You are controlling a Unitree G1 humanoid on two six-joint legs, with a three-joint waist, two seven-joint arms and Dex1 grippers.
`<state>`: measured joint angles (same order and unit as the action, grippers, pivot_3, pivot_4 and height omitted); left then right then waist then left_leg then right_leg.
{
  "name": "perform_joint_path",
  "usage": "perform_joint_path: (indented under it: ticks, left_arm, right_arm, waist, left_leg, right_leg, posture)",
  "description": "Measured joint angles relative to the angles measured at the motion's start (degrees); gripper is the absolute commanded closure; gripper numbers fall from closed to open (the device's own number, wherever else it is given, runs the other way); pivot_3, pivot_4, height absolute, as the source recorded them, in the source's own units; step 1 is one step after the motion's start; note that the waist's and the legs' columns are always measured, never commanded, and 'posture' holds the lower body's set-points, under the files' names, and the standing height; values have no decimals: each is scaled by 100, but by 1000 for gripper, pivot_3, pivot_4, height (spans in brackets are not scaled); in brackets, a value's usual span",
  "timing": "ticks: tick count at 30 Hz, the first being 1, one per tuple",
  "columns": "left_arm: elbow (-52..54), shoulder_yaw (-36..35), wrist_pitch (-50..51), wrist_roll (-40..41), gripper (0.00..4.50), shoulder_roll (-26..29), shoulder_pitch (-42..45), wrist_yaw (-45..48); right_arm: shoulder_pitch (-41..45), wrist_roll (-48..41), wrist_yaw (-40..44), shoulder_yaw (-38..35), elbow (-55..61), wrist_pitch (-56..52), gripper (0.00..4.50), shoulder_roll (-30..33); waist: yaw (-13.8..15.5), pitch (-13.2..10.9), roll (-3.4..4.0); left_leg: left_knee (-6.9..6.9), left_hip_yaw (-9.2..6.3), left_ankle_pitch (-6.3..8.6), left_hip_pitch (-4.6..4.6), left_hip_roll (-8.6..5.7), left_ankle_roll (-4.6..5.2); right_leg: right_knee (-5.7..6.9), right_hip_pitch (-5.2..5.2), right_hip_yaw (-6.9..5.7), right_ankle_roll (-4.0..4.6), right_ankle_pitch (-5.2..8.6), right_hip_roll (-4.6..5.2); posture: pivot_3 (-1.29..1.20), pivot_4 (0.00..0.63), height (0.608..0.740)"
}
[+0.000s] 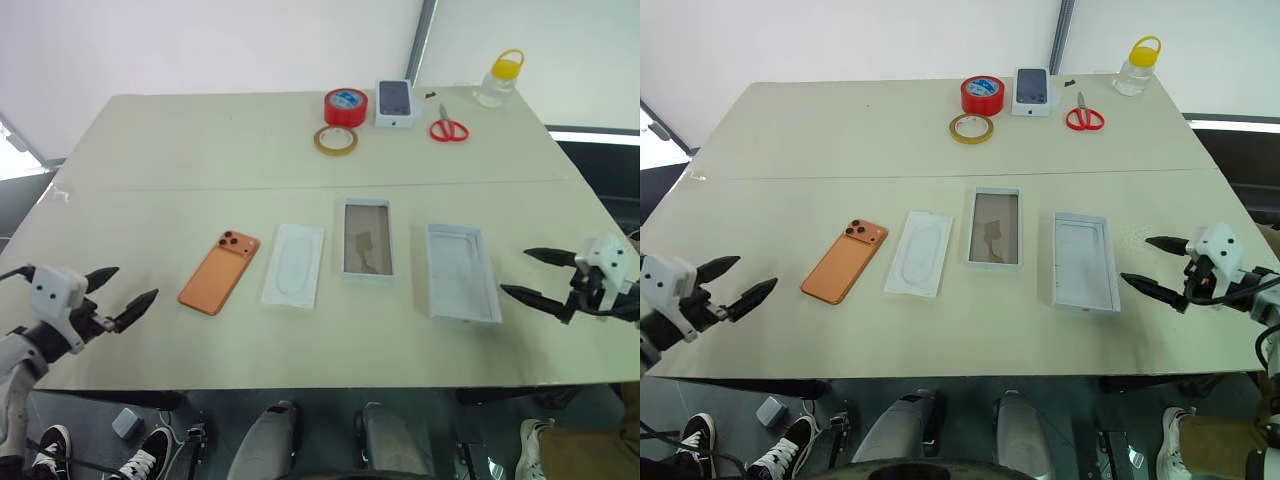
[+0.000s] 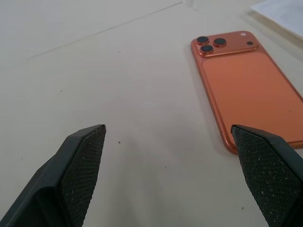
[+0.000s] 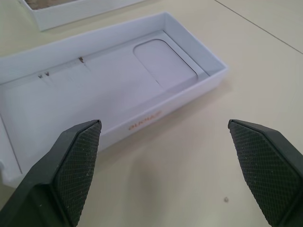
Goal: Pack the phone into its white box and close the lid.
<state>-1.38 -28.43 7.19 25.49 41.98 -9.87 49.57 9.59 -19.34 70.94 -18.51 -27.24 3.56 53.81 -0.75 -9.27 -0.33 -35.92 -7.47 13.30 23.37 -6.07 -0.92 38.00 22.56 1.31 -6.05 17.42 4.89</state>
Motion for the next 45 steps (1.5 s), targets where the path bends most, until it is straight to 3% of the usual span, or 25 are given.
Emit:
perform_joint_path:
  ticks: [18, 27, 32, 38, 45]
  left_arm:
    - [57, 66, 32, -7, 49, 1, 219, -107]
    - [551, 238, 926, 125, 49, 9, 402, -274]
    - [1311, 569, 1689, 159, 49, -37, 618, -739]
    - [2254, 1442, 3421, 712, 49, -436, 1270, -1483]
    - [1885, 1810, 4879, 1509, 49, -1547, 2204, -2137]
  right_arm:
    - [-9, 0, -219, 12, 582, -248, 19, -58]
    - [15, 4, -326, 136, 867, -462, 19, -60]
    - [290, -10, -355, 446, 1483, -722, 19, -102]
    - [1060, 8, -461, 1195, 2483, -1059, 19, -510]
    - [1485, 98, -471, 1654, 2717, -1092, 19, -765]
  waist:
    - [7, -1, 1]
    - [2, -1, 1]
    - [-2, -2, 3]
    - [10, -4, -2]
    - [29, -9, -10]
  left_leg:
    - [0, 0, 0, 0, 0, 0]
    - [-1, 0, 0, 0, 0, 0]
    - [-2, 0, 0, 1, 0, 0]
    - [-5, -3, 0, 1, -1, -1]
    - [-13, -5, -1, 5, -4, -1]
  right_leg:
    - [0, 0, 0, 0, 0, 0]
    - [0, 0, 0, -1, -1, 0]
    - [2, 1, 1, -2, -1, 0]
    - [3, -1, -3, -4, -2, -4]
    - [4, 0, -5, -6, -3, -5]
  posture:
    - [0, 150, 740]
    - [0, 150, 740]
    - [0, 150, 740]
    - [0, 150, 740]
    - [0, 150, 740]
